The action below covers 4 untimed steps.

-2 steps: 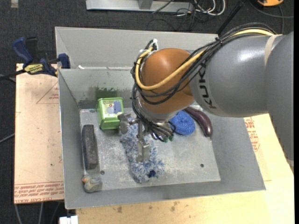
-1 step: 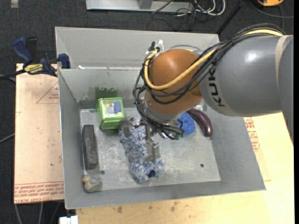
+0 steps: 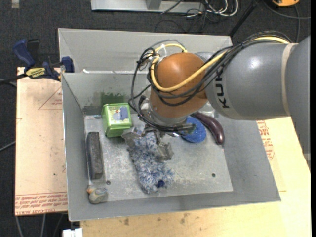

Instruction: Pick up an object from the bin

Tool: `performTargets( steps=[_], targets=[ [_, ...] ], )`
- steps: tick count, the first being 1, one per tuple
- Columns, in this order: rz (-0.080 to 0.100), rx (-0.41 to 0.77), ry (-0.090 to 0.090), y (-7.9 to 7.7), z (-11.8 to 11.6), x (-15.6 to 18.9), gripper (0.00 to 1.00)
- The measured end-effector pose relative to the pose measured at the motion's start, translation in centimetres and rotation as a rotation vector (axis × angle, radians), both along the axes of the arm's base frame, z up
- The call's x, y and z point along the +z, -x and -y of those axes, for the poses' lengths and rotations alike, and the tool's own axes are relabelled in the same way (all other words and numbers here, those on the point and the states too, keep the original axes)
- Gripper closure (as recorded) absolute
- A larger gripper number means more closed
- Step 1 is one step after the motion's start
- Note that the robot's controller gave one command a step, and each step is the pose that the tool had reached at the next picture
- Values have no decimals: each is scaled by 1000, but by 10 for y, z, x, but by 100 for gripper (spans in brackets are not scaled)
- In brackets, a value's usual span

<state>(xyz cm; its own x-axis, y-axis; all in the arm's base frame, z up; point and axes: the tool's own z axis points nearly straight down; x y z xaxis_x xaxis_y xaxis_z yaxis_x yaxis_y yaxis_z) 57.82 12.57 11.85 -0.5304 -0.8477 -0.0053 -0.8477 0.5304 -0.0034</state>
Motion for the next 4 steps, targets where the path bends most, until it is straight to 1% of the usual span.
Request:
performTargets(
  steps=[1,3,4],
  targets=[
    [5,96,3,12,3,-43,100],
    [3,95,3,13,3,-39,100],
    [-1,93,2,14,3,-25,100]
  ],
)
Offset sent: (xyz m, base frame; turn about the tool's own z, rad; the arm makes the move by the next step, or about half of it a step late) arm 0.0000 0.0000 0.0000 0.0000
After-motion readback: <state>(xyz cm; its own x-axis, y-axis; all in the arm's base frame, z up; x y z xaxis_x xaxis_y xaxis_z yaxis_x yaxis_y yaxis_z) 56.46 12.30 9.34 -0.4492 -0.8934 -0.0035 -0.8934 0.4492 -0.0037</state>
